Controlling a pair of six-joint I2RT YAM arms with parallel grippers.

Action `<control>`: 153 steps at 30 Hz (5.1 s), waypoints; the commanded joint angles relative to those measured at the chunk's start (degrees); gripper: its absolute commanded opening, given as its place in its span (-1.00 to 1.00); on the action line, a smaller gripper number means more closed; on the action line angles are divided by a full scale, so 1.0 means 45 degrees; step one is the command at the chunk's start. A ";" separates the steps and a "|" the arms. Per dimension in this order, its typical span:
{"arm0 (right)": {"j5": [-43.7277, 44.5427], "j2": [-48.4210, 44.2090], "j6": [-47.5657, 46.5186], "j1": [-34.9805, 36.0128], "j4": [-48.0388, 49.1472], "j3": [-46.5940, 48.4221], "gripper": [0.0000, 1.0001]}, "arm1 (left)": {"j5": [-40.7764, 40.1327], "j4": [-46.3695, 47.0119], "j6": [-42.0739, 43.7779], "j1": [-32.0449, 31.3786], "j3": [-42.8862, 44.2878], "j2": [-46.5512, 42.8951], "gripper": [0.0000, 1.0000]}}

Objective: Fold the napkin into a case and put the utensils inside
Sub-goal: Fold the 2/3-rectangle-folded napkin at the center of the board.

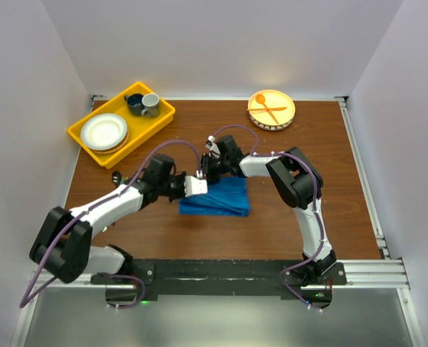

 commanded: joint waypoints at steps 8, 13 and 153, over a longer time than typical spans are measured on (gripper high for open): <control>0.2518 0.1256 -0.1190 -0.0039 -0.2250 -0.0660 -0.64 | 0.1880 -0.0181 -0.1994 0.1773 0.2746 0.3529 -1.00; 0.2518 0.1216 -0.1210 -0.0058 -0.2308 -0.0660 -0.64 | 0.1490 0.0131 -0.2346 0.1851 0.2435 0.4213 -1.00; 0.2460 -0.7202 -2.1464 0.0645 -0.6993 -0.3649 0.16 | 0.3208 -0.3794 -0.1057 0.3062 0.4250 0.7691 -1.00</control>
